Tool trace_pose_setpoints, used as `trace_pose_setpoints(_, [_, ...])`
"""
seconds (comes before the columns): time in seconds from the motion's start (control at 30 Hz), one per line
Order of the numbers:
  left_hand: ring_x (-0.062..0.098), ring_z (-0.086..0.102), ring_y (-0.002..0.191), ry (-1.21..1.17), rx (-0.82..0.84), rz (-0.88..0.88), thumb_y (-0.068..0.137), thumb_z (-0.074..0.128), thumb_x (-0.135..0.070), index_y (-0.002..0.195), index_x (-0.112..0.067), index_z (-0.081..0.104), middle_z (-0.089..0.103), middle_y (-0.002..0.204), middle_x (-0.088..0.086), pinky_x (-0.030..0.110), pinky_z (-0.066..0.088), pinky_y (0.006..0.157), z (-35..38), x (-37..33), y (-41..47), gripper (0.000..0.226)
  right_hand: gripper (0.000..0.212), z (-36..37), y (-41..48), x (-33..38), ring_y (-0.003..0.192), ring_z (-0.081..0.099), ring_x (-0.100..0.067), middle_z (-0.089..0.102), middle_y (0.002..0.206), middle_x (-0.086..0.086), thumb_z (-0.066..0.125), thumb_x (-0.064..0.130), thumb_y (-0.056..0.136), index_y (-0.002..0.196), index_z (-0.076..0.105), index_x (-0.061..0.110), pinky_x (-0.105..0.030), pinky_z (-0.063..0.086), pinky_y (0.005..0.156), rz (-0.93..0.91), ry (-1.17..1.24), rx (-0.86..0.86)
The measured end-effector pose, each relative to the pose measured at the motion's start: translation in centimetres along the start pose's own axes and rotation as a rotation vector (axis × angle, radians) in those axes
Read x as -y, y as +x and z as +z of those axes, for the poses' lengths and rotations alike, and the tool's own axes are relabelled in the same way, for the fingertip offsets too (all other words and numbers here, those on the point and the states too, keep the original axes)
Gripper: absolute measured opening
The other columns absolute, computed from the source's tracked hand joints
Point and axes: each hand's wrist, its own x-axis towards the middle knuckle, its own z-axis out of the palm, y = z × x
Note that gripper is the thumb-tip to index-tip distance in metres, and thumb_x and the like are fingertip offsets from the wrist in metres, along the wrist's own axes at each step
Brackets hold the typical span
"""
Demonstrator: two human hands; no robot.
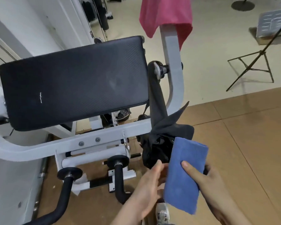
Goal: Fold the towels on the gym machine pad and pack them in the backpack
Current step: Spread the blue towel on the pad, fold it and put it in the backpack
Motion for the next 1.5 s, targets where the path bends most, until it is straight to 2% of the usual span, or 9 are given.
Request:
trace_pose_setpoints(0.17, [0.023, 0.070, 0.101, 0.128, 0.022, 0.057, 0.091, 0.067, -0.027, 0.114, -0.014, 0.064, 0.073, 0.110, 0.007, 0.040, 0.055, 0.093, 0.7, -0.2, 1.4, 0.027, 0.027, 1.4, 0.8, -1.8, 0.063, 0.071, -0.016, 0.074, 0.072, -0.003, 0.062, 0.039, 0.089, 0.091, 0.067, 0.013, -0.031, 0.056, 0.054, 0.062, -0.017, -0.093])
trace_pose_setpoints(0.27, [0.025, 0.071, 0.097, 0.017, -0.126, 0.040, 0.095, 0.061, -0.023, 0.114, -0.011, 0.066, 0.075, 0.105, 0.008, 0.042, 0.056, 0.090, -0.2, -0.2, 3.0, 0.023, 0.023, 2.5, 2.3, -1.3, 0.080, 0.074, -0.018, 0.076, 0.090, 0.002, 0.057, 0.040, 0.094, 0.107, 0.063, 0.022, -0.036, 0.060, 0.071, 0.188, 0.039, 0.074])
trace_pose_setpoints(0.43, [0.022, 0.068, 0.100, -0.043, -0.187, -0.057, 0.099, 0.049, -0.042, 0.116, -0.016, 0.062, 0.070, 0.112, 0.006, 0.039, 0.054, 0.089, -3.7, -0.7, 8.0, 0.034, 0.016, 4.2, 5.1, -1.3, 0.078, 0.071, -0.011, 0.072, 0.098, -0.002, 0.059, 0.029, 0.095, 0.108, 0.061, 0.020, -0.025, 0.053, 0.060, 0.127, -0.161, -0.019])
trace_pose_setpoints(0.57, [0.028, 0.050, 0.119, 0.487, -0.510, -0.114, 0.083, 0.067, -0.038, 0.131, -0.019, 0.041, 0.051, 0.131, 0.010, 0.045, 0.043, 0.102, -7.0, 0.8, 14.9, 0.058, 0.008, 5.6, 6.5, -1.5, 0.076, 0.069, -0.013, 0.070, 0.092, -0.002, 0.060, 0.022, 0.093, 0.100, 0.060, 0.025, -0.033, 0.052, 0.065, 0.088, -0.197, -0.170])
trace_pose_setpoints(0.73, [0.035, 0.050, 0.124, 0.893, -0.495, -0.321, 0.087, 0.059, -0.030, 0.142, -0.010, 0.038, 0.051, 0.136, 0.016, 0.045, 0.043, 0.103, -9.3, 4.4, 20.7, 0.063, 0.040, 4.7, 6.5, -3.0, 0.072, 0.069, -0.024, 0.070, 0.089, -0.004, 0.064, 0.024, 0.090, 0.120, 0.045, 0.041, -0.048, 0.056, 0.067, 0.041, -0.289, -0.224])
trace_pose_setpoints(1.03, [0.024, 0.059, 0.106, 0.068, -0.398, -0.096, 0.098, 0.044, -0.019, 0.139, -0.019, 0.045, 0.058, 0.128, 0.008, 0.029, 0.053, 0.069, -5.3, -1.1, 15.3, 0.041, 0.022, 0.5, 8.4, -2.0, 0.092, 0.053, -0.029, 0.038, 0.104, 0.006, 0.050, 0.037, 0.088, 0.104, 0.064, 0.031, -0.029, 0.041, 0.062, -0.310, -1.173, -0.333])
trace_pose_setpoints(1.23, [0.026, 0.068, 0.082, -0.327, -0.378, 0.003, 0.099, 0.041, -0.014, 0.109, -0.009, 0.064, 0.071, 0.092, 0.012, 0.034, 0.056, 0.058, 2.3, -6.3, 7.2, 0.026, 0.090, -2.6, 4.7, 0.8, 0.122, 0.036, -0.023, 0.028, 0.133, 0.000, 0.030, 0.097, 0.059, 0.128, 0.046, 0.041, -0.039, 0.050, 0.087, -0.365, -1.517, 0.083])
trace_pose_setpoints(1.37, [0.016, 0.066, 0.056, -0.320, -0.453, 0.069, 0.097, 0.046, -0.018, 0.088, -0.013, 0.067, 0.070, 0.066, 0.002, 0.026, 0.049, 0.047, 6.0, -8.2, 4.3, 0.024, 0.032, -6.9, 4.1, 0.4, 0.090, 0.055, -0.034, 0.047, 0.109, -0.009, 0.073, 0.045, 0.068, 0.090, 0.068, 0.023, -0.042, 0.052, 0.056, -0.590, -1.504, 0.006])
trace_pose_setpoints(1.5, [0.020, 0.062, 0.058, 0.031, -0.711, 0.083, 0.096, 0.046, -0.029, 0.085, -0.011, 0.063, 0.065, 0.066, 0.006, 0.027, 0.051, 0.045, 6.2, -9.9, 3.4, 0.028, 0.024, -10.1, 4.1, 1.5, 0.076, 0.053, -0.030, 0.053, 0.094, -0.007, 0.084, 0.033, 0.054, 0.068, 0.068, 0.022, -0.033, 0.042, 0.051, -0.719, -1.458, 0.049])
